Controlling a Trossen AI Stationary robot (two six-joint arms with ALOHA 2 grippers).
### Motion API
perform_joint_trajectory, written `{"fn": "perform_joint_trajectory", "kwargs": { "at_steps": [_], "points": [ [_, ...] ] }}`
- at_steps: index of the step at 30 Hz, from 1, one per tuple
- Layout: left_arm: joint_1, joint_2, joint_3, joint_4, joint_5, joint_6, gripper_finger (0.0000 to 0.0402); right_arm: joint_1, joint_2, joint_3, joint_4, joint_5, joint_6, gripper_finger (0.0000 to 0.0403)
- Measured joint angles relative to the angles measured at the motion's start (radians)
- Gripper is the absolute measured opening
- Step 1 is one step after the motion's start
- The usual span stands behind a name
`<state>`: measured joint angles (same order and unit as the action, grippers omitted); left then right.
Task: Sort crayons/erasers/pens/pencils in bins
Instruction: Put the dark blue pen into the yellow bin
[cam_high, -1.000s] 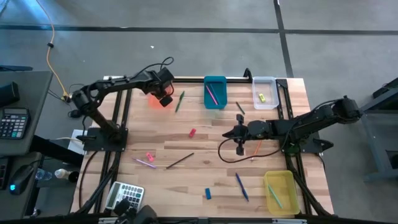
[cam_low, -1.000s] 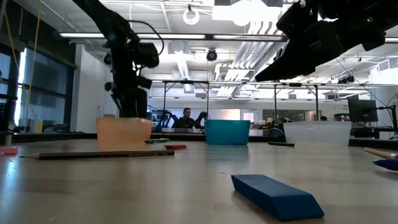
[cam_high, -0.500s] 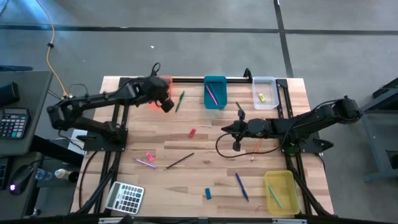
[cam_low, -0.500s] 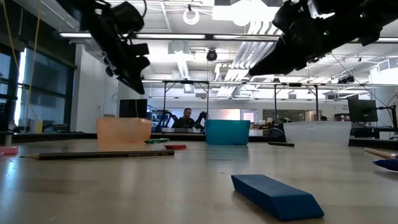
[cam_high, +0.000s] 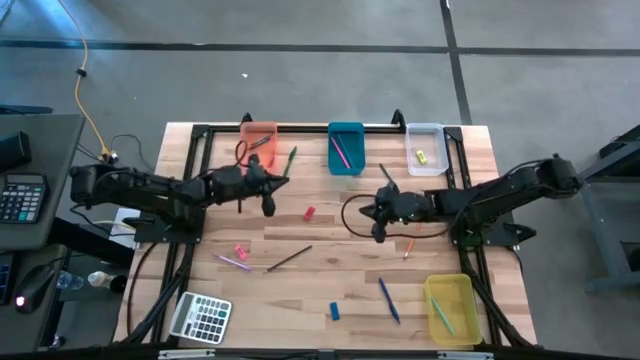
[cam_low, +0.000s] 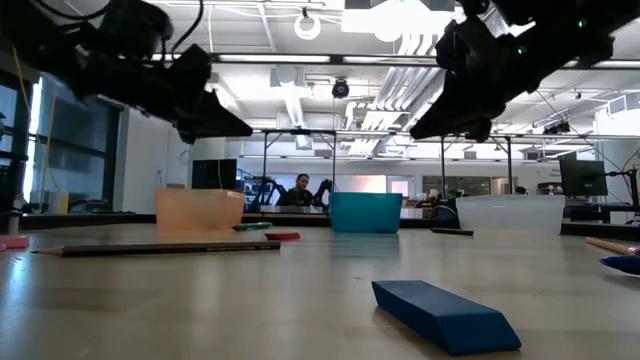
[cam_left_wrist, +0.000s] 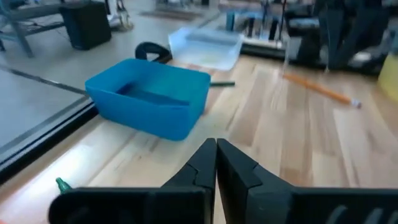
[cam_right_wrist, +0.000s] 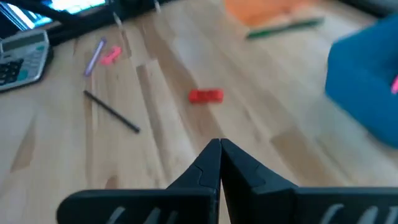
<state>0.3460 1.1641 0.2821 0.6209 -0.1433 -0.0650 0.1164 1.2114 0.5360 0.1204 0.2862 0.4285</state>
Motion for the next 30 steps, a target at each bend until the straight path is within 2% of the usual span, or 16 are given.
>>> {"fn": "perform_joint_trajectory", "kwargs": {
  "at_steps": [5,10,13,16,21,24,30],
  "points": [
    [-0.024,0.000,-0.104,0.217,-0.046,-0.066,0.0000,0.064,0.014,0.165,-0.365,0.044,0.192,0.0000],
    [-0.027,0.001,-0.181,0.383,0.067,-0.056,0.0000,0.122,0.093,0.293,-0.638,-0.058,0.388,0.0000],
    [-0.031,0.010,-0.204,0.479,0.125,-0.058,0.0000,0.141,0.158,0.345,-0.679,-0.135,0.498,0.0000],
    [-0.055,0.018,-0.218,0.526,0.162,-0.017,0.0000,0.177,0.230,0.405,-0.718,-0.165,0.597,0.0000],
    [-0.104,0.062,-0.220,0.612,0.164,0.051,0.0000,0.261,0.341,0.500,-0.841,-0.176,0.770,0.0000],
    [-0.121,0.100,-0.220,0.678,0.163,0.059,0.0000,0.305,0.388,0.537,-0.889,-0.224,0.896,0.0000],
    [-0.128,0.173,-0.220,0.738,0.163,0.060,0.0000,0.386,0.449,0.581,-0.884,-0.278,1.090,0.0001]
  ]
}}
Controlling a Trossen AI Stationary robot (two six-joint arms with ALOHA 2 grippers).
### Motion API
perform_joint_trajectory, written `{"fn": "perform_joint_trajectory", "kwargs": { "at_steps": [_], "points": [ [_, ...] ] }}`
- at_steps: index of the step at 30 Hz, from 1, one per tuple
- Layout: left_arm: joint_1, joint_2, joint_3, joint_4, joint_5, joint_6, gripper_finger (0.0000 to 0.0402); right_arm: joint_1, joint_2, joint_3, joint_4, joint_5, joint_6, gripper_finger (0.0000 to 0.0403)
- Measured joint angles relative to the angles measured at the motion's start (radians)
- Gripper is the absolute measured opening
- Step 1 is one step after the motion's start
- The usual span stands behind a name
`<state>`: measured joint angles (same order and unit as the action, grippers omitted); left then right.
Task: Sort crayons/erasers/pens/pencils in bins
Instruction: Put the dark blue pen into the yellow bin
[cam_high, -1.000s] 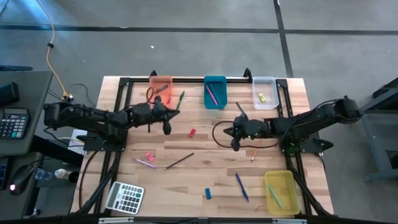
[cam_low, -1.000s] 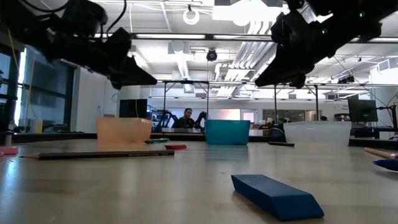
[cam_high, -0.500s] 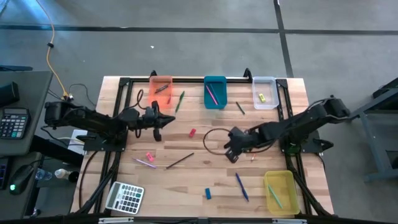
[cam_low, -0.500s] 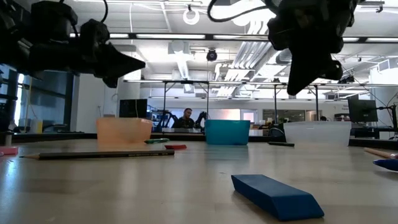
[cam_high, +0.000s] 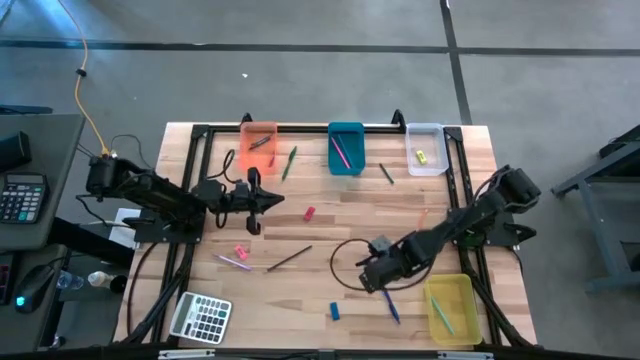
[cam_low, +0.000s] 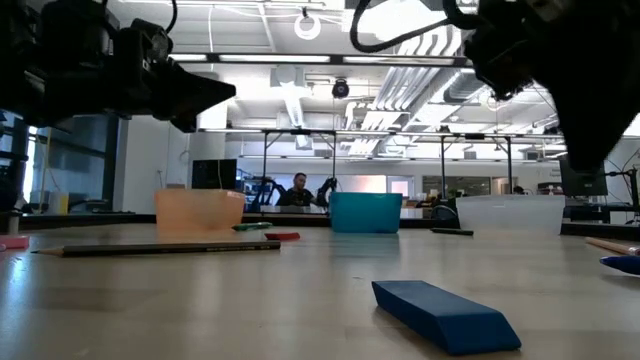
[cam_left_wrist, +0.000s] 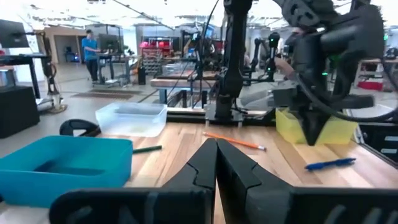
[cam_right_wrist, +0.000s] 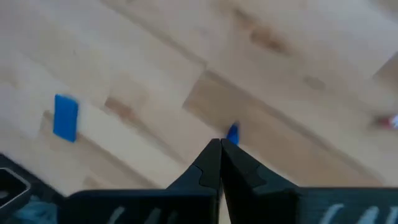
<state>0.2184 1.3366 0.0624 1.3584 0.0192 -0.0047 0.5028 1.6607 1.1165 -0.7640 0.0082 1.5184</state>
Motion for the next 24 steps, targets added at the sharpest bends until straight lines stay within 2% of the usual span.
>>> {"fn": "perform_joint_trajectory", "kwargs": {
  "at_steps": [3,12,15,20,24],
  "points": [
    [0.002,0.032,0.000,0.038,-0.004,-0.001,0.0000,0.025,0.009,0.002,-0.003,-0.002,0.051,0.0001],
    [0.002,0.076,0.010,0.106,-0.004,-0.018,0.0000,0.043,0.009,0.003,-0.007,0.018,0.053,0.0011],
    [-0.002,0.076,0.018,0.104,0.000,-0.019,0.0000,0.042,0.009,0.003,-0.010,0.013,0.052,0.0043],
    [-0.019,0.076,0.019,0.101,0.002,-0.015,0.0000,0.042,0.009,0.003,-0.010,0.010,0.057,0.0121],
    [-0.016,0.072,0.042,0.110,0.002,0.026,0.0000,0.049,0.013,0.003,0.010,0.002,0.127,0.0172]
  ]
}}
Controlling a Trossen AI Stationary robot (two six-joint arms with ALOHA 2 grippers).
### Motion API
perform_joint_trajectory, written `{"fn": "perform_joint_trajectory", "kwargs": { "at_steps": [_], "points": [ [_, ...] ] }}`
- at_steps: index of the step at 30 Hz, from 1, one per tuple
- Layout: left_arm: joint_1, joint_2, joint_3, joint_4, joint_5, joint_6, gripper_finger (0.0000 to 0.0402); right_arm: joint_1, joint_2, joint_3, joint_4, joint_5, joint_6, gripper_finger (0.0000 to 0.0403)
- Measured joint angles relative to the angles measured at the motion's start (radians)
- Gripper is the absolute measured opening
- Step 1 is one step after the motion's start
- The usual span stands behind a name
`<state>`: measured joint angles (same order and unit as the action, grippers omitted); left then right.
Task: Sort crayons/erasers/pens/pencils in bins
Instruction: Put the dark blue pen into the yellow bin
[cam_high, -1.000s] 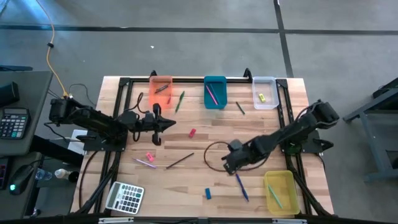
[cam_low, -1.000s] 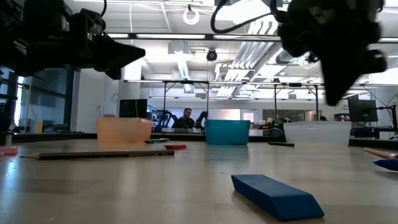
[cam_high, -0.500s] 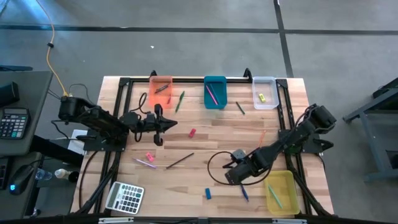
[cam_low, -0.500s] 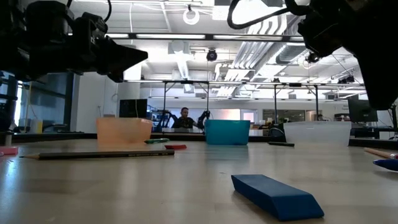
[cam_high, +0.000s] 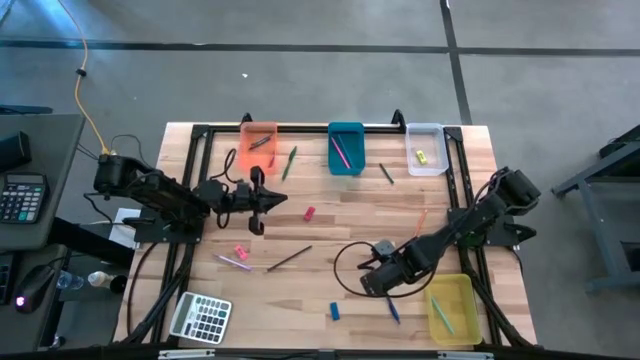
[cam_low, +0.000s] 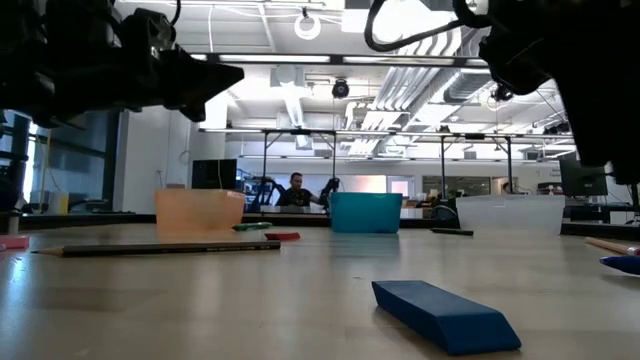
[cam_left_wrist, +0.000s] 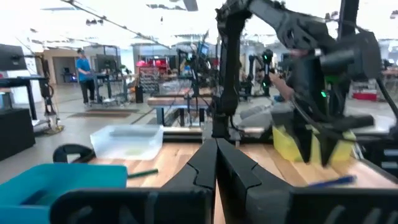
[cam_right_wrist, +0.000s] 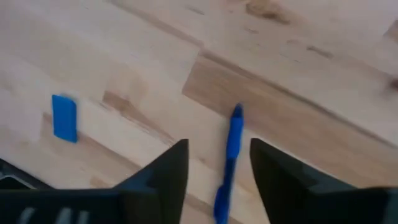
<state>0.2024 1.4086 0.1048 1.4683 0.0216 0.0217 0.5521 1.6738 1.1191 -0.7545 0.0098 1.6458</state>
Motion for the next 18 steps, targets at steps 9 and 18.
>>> {"fn": "perform_joint_trajectory", "kwargs": {
  "at_steps": [9,18],
  "points": [
    [0.000,0.001,0.040,-0.036,0.024,0.011,0.0000,0.005,0.010,0.000,-0.026,-0.022,-0.001,0.0188],
    [0.000,0.001,0.040,-0.050,0.022,0.007,0.0000,0.084,0.065,0.004,0.068,-0.032,0.088,0.0017]
  ]
}}
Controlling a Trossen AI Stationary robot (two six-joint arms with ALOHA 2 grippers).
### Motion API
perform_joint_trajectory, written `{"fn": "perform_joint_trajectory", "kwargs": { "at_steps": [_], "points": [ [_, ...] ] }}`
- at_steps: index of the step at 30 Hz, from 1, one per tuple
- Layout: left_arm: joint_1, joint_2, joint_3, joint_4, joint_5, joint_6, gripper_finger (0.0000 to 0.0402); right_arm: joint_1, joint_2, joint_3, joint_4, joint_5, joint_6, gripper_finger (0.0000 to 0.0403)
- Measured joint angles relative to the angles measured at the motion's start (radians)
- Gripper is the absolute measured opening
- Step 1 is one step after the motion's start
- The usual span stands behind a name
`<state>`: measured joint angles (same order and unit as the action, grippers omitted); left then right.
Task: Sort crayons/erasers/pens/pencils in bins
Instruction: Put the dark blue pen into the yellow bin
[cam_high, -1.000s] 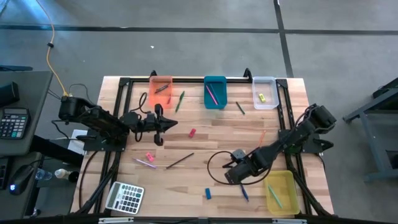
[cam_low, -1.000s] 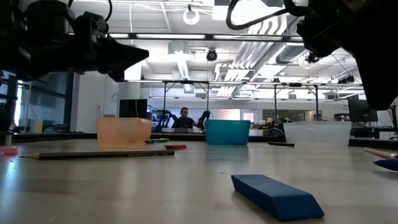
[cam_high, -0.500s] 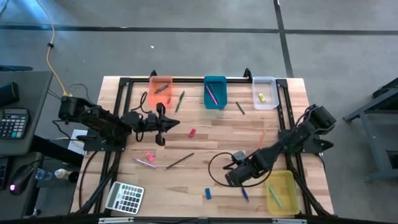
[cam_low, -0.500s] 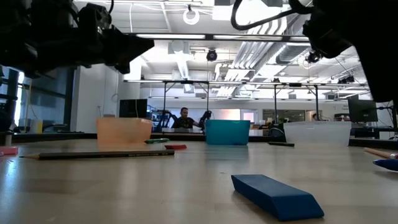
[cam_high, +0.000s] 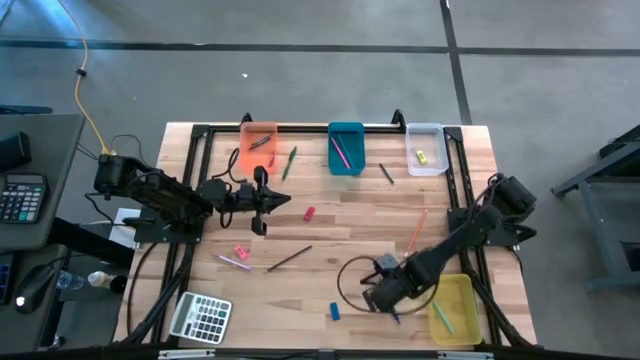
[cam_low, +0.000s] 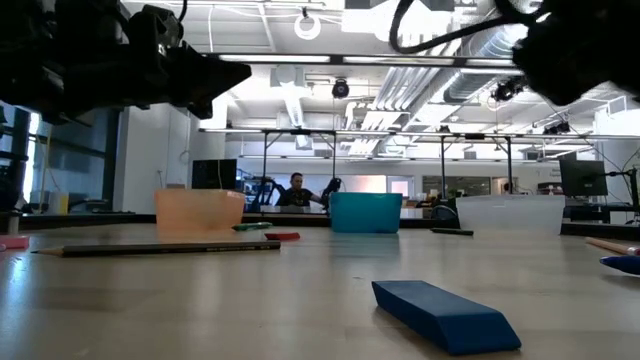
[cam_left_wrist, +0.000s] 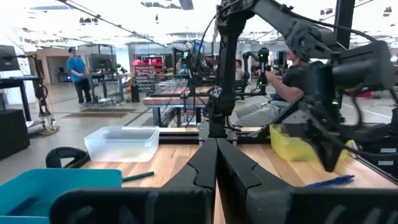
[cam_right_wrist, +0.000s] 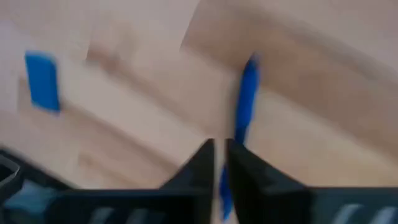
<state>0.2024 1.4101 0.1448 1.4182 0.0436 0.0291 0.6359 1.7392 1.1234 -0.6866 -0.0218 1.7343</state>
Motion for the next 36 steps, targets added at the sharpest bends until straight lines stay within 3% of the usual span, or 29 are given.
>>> {"fn": "perform_joint_trajectory", "kwargs": {
  "at_steps": [2,8,15,19,23,31,36],
  "points": [
    [0.000,0.000,0.000,0.004,-0.002,-0.004,0.0000,0.033,0.023,0.030,-0.009,0.031,0.040,0.0009],
    [-0.002,0.000,0.000,0.018,-0.002,-0.046,0.0000,0.079,0.089,0.130,-0.205,0.048,0.102,0.0063],
    [-0.002,0.000,0.000,0.014,-0.002,-0.066,0.0000,0.057,0.170,0.139,-0.186,0.044,0.089,0.0135],
    [-0.003,0.000,0.000,0.015,-0.002,-0.070,0.0000,0.035,0.197,0.139,-0.177,0.012,0.056,0.0150],
    [-0.003,0.000,0.000,0.014,-0.002,-0.070,0.0000,0.019,0.204,0.138,-0.166,0.006,0.040,0.0134],
    [-0.003,0.000,0.000,0.015,-0.002,-0.070,0.0000,0.017,0.204,0.138,-0.158,0.013,0.040,0.0054],
    [-0.003,0.000,0.000,0.015,-0.002,-0.072,0.0000,0.017,0.204,0.138,-0.158,0.010,0.016,0.0030]
  ]
}}
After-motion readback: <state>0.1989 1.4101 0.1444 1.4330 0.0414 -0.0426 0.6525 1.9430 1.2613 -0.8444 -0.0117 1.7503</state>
